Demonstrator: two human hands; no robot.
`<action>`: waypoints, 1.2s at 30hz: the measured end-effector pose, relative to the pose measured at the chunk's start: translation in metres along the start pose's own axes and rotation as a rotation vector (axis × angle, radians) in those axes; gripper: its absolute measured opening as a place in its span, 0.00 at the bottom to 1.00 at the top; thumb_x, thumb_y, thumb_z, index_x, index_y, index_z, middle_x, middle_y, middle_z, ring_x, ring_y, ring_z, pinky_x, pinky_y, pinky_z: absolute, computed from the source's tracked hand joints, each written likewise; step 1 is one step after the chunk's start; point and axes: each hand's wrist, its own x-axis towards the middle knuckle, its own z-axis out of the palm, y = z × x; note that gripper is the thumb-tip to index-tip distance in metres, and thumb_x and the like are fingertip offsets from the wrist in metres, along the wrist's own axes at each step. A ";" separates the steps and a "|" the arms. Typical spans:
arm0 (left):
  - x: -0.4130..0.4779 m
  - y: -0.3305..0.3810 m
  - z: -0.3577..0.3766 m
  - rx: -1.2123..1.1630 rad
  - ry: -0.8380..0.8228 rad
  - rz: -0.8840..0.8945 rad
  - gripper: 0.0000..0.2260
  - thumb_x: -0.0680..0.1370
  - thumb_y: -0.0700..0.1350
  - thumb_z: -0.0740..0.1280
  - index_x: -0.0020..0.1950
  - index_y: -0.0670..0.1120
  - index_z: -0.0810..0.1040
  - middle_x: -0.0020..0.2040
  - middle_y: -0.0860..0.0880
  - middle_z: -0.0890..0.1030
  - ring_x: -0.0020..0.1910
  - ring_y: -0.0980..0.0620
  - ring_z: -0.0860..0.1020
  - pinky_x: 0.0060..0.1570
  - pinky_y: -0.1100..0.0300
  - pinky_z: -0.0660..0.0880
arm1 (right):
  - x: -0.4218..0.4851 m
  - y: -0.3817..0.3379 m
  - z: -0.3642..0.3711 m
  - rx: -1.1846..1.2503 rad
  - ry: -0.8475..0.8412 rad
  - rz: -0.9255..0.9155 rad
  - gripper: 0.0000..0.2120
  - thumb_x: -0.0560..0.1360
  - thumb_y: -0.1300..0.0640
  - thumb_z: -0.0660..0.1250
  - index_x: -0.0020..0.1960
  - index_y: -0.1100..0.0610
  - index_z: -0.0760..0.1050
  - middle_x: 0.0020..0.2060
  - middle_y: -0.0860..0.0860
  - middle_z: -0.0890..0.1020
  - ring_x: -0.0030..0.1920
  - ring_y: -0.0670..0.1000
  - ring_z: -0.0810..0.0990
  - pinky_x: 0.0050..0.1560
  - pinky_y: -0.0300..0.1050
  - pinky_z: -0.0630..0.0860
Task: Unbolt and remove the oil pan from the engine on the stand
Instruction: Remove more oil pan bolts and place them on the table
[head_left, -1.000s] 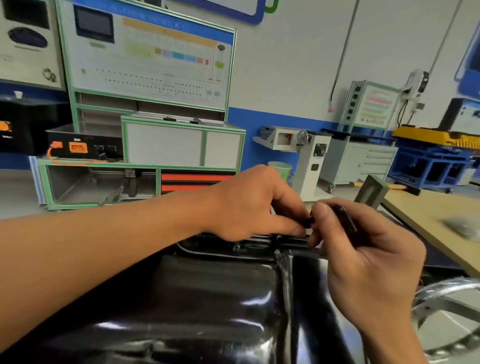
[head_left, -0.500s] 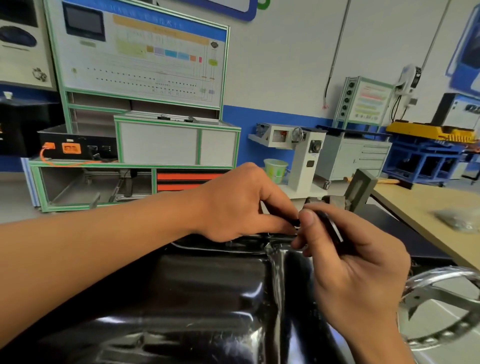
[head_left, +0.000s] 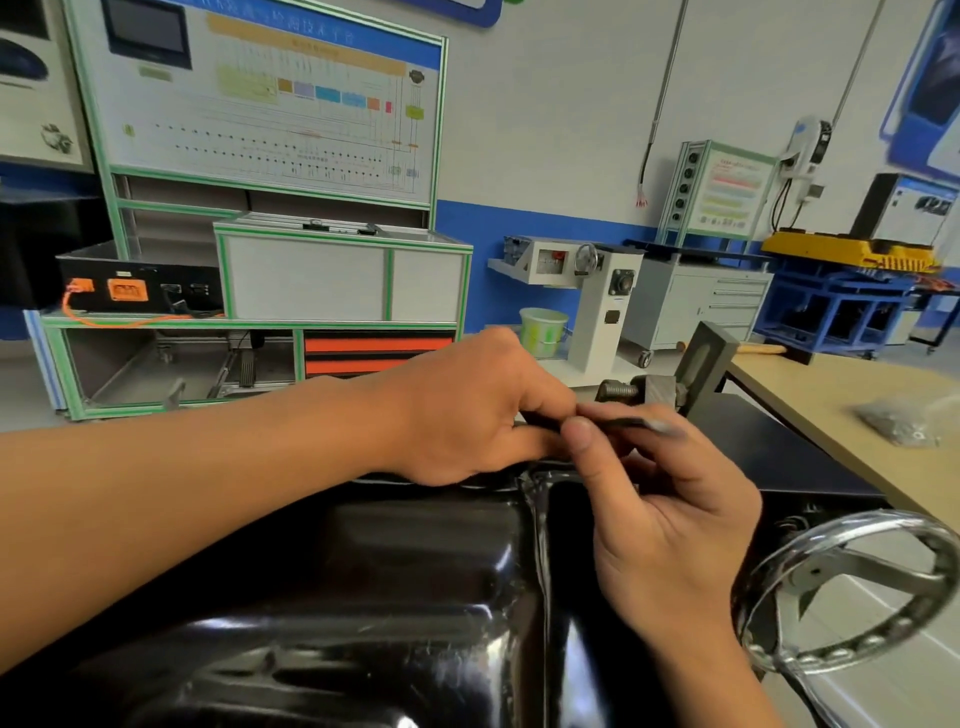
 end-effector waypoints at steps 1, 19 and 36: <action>0.001 0.002 0.000 0.006 0.015 0.004 0.10 0.78 0.42 0.71 0.36 0.44 0.81 0.26 0.57 0.71 0.26 0.59 0.69 0.31 0.69 0.62 | 0.000 -0.001 0.001 0.013 0.021 0.000 0.05 0.76 0.51 0.72 0.50 0.50 0.83 0.39 0.46 0.83 0.37 0.48 0.80 0.39 0.42 0.75; -0.005 -0.007 -0.002 -0.108 -0.093 -0.035 0.10 0.80 0.40 0.69 0.58 0.48 0.84 0.47 0.63 0.82 0.48 0.67 0.80 0.51 0.68 0.75 | -0.001 0.002 0.008 0.008 0.027 0.002 0.03 0.77 0.57 0.70 0.46 0.51 0.81 0.42 0.45 0.81 0.46 0.42 0.81 0.49 0.33 0.74; -0.001 -0.011 -0.001 -0.194 0.006 -0.117 0.08 0.77 0.41 0.72 0.56 0.47 0.84 0.48 0.55 0.86 0.49 0.62 0.83 0.49 0.66 0.79 | -0.002 0.012 0.006 -0.017 0.148 -0.042 0.17 0.74 0.61 0.75 0.60 0.50 0.79 0.47 0.38 0.85 0.46 0.44 0.85 0.51 0.40 0.79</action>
